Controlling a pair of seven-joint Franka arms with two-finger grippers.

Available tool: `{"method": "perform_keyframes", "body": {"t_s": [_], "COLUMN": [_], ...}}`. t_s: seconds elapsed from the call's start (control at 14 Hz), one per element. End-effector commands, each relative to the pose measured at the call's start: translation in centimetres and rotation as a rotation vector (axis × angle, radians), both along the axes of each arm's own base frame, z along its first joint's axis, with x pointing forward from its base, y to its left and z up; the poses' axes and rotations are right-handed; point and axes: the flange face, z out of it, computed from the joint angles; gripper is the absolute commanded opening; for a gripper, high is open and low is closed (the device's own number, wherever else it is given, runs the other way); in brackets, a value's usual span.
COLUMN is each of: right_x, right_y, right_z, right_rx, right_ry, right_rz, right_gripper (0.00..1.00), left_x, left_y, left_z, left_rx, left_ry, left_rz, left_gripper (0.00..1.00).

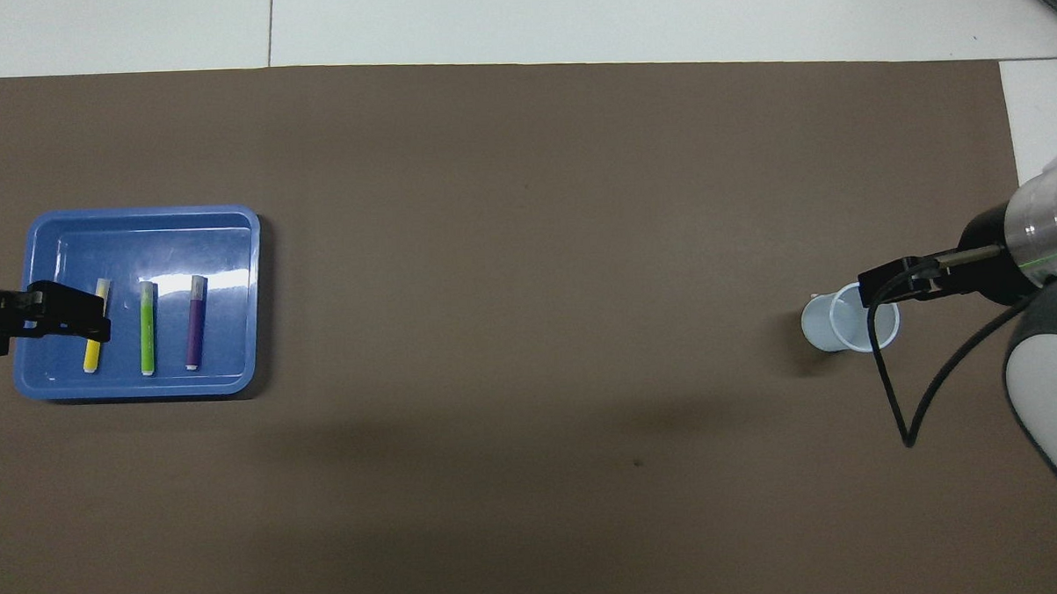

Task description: Transfer and insert pens with both arms

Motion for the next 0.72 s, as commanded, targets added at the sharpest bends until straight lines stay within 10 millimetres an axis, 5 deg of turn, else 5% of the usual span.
{"method": "perform_keyframes", "body": {"t_s": [0.0,0.64], "right_x": [-0.01,0.00], "right_y": [-0.25,-0.33], "right_z": [0.28,0.28], "right_rx": [0.017,0.017], "right_ry": [-0.009,-0.009], "right_rz": [-0.005,-0.007], "right_gripper": [1.00,1.00], "left_x": [-0.52,-0.52], "left_y": [0.06,-0.21], "left_z": [0.01,0.38], "left_rx": [-0.008,-0.009], "left_ry": [-0.014,-0.023], "left_rz": [0.010,0.010], "left_gripper": [1.00,1.00]}}
